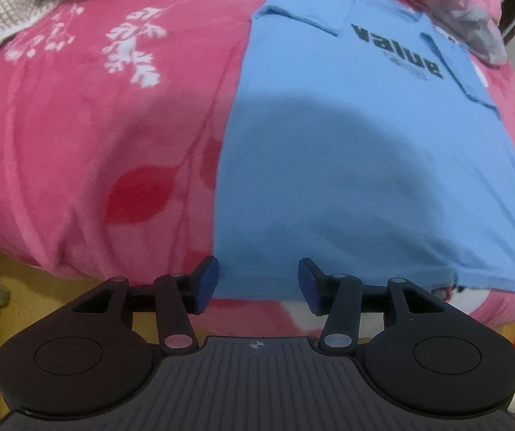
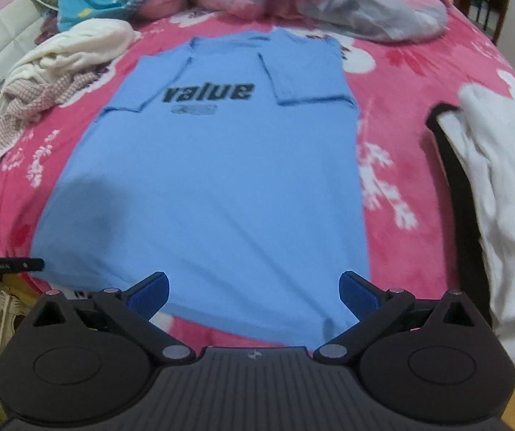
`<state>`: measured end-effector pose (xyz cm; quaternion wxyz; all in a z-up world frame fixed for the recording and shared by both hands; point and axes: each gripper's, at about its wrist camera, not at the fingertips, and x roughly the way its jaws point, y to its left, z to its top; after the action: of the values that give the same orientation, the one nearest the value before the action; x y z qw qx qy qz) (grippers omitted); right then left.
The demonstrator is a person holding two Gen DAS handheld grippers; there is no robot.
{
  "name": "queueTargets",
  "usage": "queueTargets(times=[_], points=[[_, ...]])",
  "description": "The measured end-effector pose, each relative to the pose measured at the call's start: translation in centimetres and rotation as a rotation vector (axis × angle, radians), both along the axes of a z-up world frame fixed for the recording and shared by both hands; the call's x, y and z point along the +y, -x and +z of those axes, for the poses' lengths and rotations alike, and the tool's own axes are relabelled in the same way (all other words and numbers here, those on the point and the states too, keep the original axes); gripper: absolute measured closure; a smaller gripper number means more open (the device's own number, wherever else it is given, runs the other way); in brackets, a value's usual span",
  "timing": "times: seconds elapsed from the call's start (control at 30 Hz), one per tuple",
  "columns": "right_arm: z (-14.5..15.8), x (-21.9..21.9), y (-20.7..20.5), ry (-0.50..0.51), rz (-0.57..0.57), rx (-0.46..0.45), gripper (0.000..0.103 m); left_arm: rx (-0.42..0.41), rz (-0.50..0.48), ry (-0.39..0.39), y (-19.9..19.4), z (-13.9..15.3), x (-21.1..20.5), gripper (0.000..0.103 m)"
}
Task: Fold clothes
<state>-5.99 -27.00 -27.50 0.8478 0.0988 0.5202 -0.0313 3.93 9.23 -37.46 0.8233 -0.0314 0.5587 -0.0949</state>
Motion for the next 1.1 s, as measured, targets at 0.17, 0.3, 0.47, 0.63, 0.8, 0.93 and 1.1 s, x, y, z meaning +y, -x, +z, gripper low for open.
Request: queueTargets(times=[0.17, 0.3, 0.47, 0.63, 0.8, 0.93, 1.1], points=[[-1.5, -1.8, 2.2, -0.018, -0.067, 0.050, 0.000, -0.030, 0.034, -0.002, 0.3, 0.2, 0.7, 0.050], [-1.6, -2.5, 2.9, -0.032, -0.100, 0.043, 0.000, 0.000, 0.047, 0.051, -0.4, -0.8, 0.8, 0.049], [-1.5, -3.9, 2.9, -0.094, -0.147, 0.043, 0.001, 0.030, 0.045, 0.109, -0.6, -1.3, 1.3, 0.060], [-2.4, -5.7, 2.3, -0.136, -0.193, 0.042, 0.006, 0.044, 0.030, 0.155, -0.6, -0.9, 1.7, 0.070], [-4.2, -8.2, 0.9, -0.172, -0.211, 0.041, 0.015, 0.045, -0.011, 0.150, -0.8, -1.0, 1.2, 0.077], [-6.5, -10.3, 0.3, -0.219, -0.241, 0.081, 0.025, 0.048, -0.025, 0.135, -0.9, -1.1, 1.1, 0.079], [-8.8, -10.4, 0.6, -0.262, -0.210, 0.149, 0.031, 0.048, -0.034, 0.121, -0.9, -1.1, 1.0, 0.081]])
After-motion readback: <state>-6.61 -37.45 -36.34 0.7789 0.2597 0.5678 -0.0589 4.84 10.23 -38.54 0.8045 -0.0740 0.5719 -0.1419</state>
